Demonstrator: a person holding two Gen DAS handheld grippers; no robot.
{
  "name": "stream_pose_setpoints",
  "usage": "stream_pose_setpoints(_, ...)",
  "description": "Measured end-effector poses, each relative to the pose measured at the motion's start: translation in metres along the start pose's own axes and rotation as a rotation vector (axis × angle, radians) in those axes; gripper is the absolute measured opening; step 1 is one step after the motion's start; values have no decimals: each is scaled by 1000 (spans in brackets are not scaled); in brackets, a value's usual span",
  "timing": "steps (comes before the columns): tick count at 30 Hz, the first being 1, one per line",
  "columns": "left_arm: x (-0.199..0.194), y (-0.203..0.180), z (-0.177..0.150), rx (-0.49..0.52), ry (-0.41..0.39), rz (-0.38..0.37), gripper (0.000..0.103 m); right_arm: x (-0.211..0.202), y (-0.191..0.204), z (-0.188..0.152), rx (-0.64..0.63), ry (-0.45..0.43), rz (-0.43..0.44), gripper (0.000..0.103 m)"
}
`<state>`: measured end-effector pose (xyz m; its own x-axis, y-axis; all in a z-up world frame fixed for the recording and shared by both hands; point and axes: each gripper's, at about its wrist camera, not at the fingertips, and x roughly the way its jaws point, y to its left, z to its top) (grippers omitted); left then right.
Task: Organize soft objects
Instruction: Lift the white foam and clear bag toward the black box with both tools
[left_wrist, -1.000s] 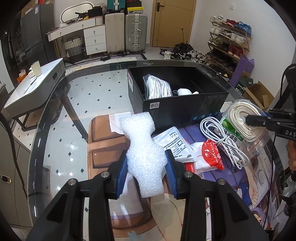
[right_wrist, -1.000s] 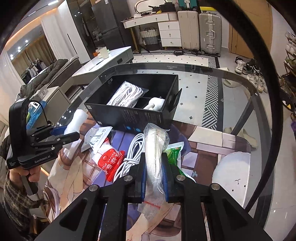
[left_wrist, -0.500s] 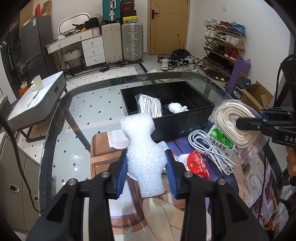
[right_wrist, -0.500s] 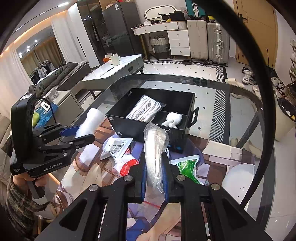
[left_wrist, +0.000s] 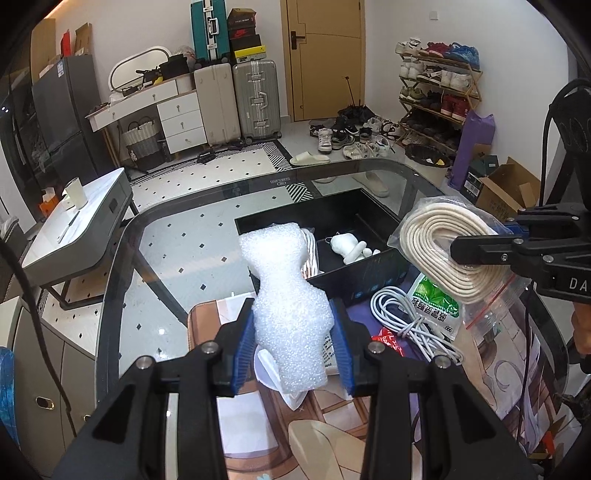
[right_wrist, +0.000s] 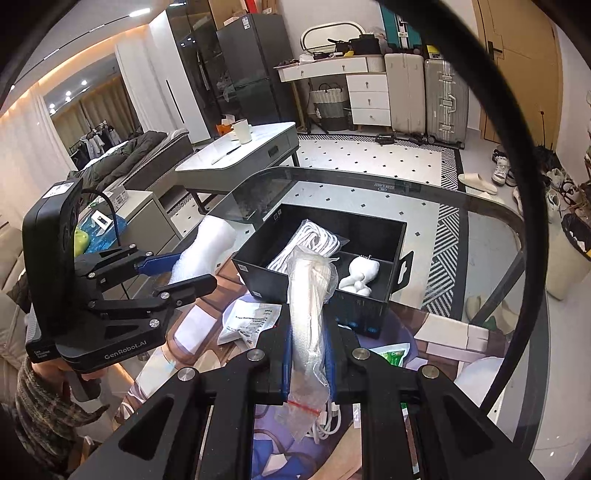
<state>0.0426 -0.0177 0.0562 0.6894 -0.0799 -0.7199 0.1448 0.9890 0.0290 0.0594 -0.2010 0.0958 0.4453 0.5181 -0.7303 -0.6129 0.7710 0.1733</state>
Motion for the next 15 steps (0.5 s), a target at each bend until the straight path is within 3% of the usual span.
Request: stream_pose_setpoints(15, 7, -3, 23, 21, -19, -5, 37, 1, -11, 23, -5, -22, 2, 14)
